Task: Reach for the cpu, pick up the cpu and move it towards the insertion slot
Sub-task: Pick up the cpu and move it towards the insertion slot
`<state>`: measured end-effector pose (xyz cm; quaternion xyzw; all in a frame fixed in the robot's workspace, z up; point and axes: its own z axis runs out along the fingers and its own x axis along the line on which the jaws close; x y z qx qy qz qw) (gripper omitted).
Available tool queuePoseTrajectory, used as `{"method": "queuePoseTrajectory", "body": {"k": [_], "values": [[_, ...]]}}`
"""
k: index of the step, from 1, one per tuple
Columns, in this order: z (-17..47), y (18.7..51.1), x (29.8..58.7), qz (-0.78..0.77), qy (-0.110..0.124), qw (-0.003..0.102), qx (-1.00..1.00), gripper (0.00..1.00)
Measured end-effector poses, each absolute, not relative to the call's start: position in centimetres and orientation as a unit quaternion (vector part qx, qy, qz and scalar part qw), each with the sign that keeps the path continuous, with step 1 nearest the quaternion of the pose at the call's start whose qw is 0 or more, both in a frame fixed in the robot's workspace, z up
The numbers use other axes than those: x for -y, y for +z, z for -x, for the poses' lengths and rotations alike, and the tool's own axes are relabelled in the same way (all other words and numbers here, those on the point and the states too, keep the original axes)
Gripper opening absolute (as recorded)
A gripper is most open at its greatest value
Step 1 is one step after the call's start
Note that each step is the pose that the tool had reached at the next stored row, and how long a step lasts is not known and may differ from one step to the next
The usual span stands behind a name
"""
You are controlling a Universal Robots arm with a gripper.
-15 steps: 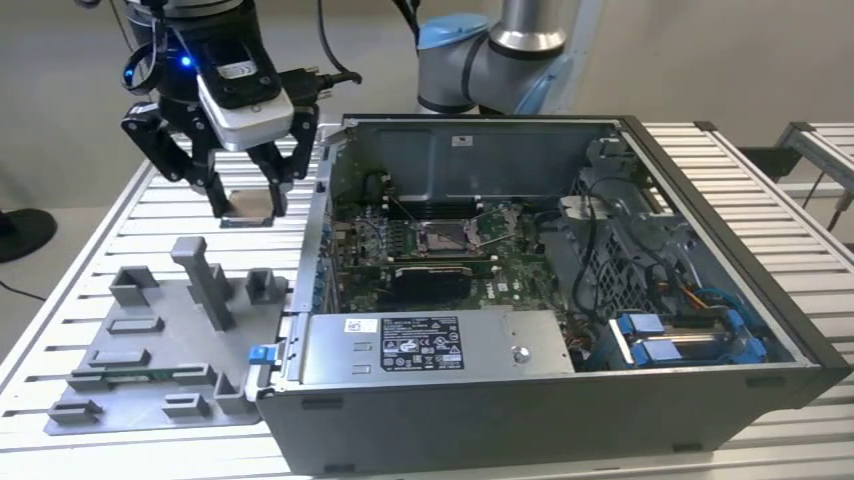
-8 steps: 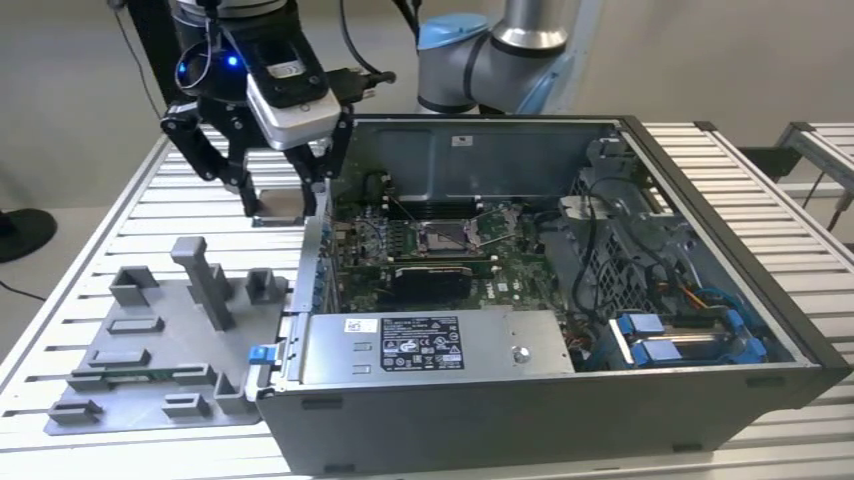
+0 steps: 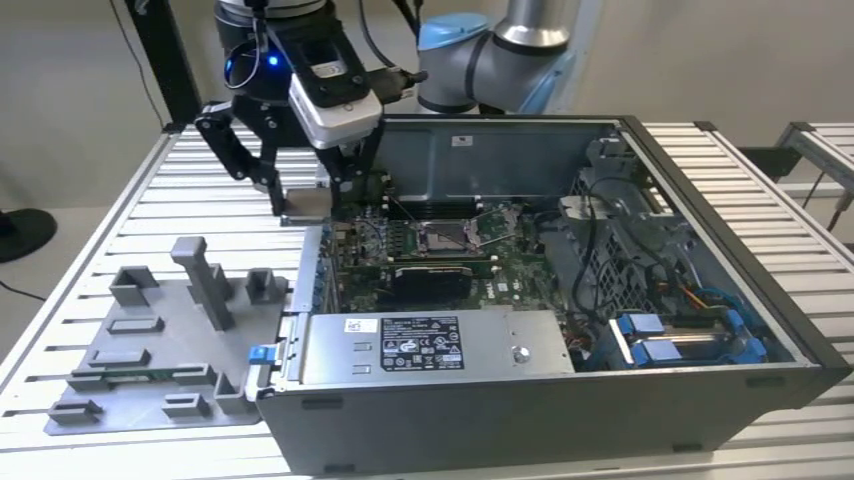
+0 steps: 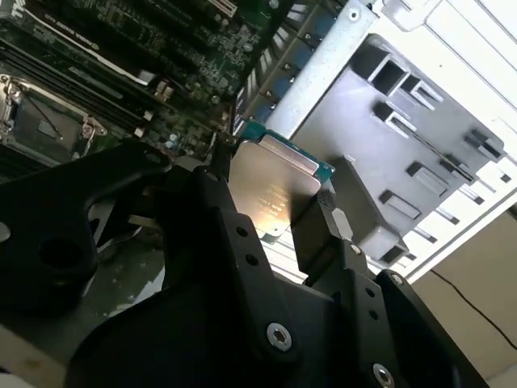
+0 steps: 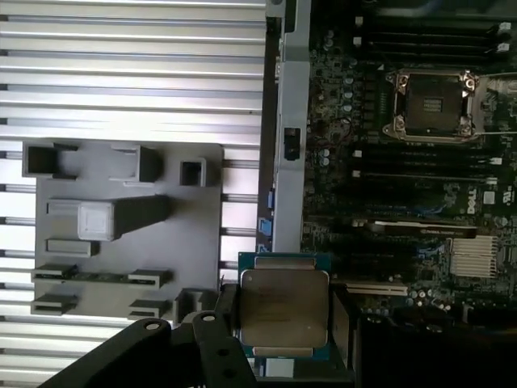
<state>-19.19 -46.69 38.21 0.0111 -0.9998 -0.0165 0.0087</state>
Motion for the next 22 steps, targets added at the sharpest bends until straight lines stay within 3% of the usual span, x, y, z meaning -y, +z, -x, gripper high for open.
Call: {"method": "queuePoseTrajectory", "body": {"k": [22], "values": [[13.1,38.2,46.7,-0.011,-0.016,0.009,1.000,0.00]]}}
